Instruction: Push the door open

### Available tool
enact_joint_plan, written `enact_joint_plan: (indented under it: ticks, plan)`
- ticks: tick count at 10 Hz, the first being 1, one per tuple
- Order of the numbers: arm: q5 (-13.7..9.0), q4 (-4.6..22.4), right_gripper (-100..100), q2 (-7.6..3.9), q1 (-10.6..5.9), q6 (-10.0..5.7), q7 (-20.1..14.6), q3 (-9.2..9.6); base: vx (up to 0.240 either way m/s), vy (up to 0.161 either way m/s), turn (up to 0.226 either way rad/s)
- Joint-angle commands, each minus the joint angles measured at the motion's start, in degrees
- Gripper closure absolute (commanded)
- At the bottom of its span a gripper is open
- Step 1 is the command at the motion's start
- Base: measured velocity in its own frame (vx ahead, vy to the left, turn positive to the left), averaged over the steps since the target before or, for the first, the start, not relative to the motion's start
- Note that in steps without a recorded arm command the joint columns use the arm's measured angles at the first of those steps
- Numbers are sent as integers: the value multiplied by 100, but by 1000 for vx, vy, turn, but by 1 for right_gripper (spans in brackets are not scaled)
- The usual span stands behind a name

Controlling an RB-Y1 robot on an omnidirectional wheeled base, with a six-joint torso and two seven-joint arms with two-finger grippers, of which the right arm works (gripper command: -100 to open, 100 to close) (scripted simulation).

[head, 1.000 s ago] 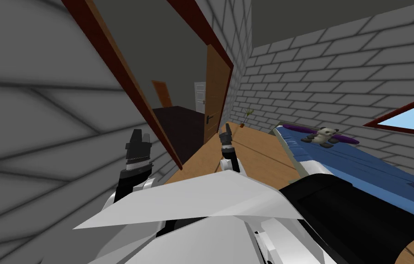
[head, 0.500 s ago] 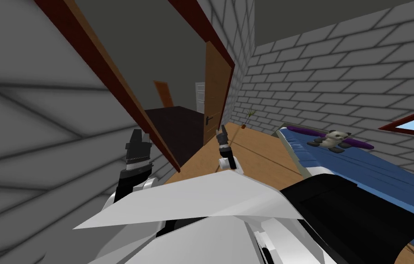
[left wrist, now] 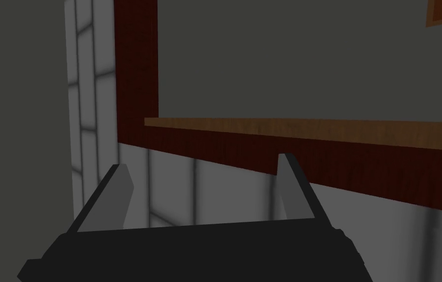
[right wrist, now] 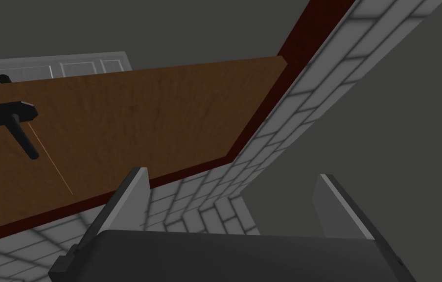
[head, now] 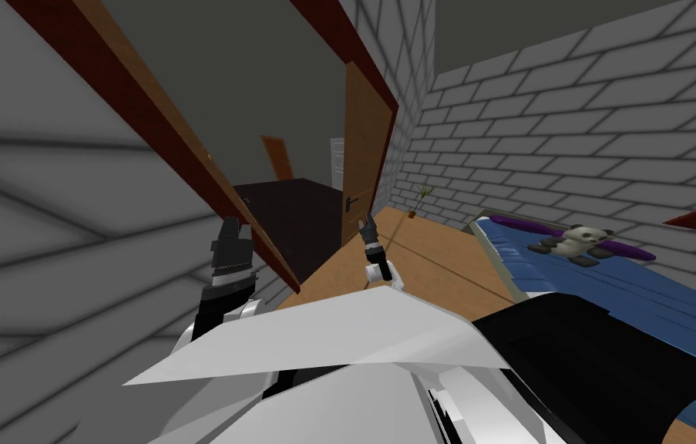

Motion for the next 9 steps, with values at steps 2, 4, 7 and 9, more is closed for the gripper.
enact_joint_plan:
  ticks: [2,4,7,9]
  plan:
    - [55,355,-100,-60,-217,-17,-111,35,86,-96,52]
    - [96,637,-100,-105,-381,-43,-191,61,92,-102,51]
    - [161,1083,-100,-167,-640,-85,-319,102,90,-95,51]
    - [205,1372,-100,-208,-815,-113,-404,130,82,-93,51]
